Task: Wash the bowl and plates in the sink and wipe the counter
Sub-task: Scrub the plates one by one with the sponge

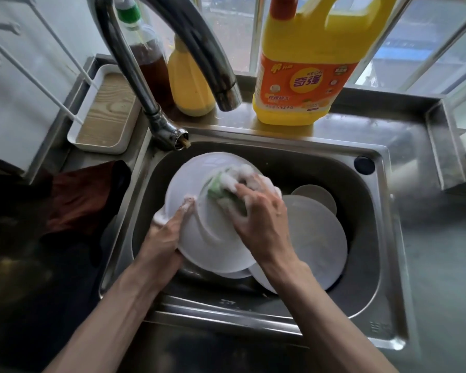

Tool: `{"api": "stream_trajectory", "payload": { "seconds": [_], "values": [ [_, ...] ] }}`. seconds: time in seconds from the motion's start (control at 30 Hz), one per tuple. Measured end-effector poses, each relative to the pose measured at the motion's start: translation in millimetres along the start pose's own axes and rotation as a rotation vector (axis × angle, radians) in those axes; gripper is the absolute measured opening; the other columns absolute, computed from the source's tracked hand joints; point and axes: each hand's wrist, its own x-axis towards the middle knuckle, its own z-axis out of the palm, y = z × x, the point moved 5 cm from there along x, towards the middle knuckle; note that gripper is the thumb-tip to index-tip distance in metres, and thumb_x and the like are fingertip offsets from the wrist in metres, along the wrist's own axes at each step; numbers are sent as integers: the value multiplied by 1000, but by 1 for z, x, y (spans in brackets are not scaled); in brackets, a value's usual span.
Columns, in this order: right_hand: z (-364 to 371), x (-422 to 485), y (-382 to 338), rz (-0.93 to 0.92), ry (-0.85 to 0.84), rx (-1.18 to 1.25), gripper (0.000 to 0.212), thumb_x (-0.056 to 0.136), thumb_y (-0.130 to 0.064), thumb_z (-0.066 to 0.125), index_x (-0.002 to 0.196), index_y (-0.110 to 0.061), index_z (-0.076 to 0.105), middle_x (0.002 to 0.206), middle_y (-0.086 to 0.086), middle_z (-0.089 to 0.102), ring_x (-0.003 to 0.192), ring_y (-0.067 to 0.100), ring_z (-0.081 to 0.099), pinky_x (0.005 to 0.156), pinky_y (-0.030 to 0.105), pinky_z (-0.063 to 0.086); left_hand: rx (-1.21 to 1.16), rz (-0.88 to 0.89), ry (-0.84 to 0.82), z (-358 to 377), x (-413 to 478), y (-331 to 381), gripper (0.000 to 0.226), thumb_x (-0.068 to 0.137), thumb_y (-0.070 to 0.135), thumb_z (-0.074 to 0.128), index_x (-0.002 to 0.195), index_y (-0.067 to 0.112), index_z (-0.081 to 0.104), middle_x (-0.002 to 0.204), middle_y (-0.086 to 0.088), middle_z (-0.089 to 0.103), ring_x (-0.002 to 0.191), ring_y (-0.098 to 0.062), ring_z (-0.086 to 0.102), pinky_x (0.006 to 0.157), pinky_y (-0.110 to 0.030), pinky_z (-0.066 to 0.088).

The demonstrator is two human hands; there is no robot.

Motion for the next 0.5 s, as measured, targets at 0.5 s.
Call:
{"api": "stream_trajectory", "payload": {
  "seconds": [0.5],
  "values": [
    [10,4,-11,-55,-162,84,26,91,-30,72,114,-18,75,118,0,68,105,25,61,87,42,50,-72,-26,23,2,-2,-10,33,101,24,58,128,7,67,116,-13,76,103,-21,74,76,-31,63]
  ]
}}
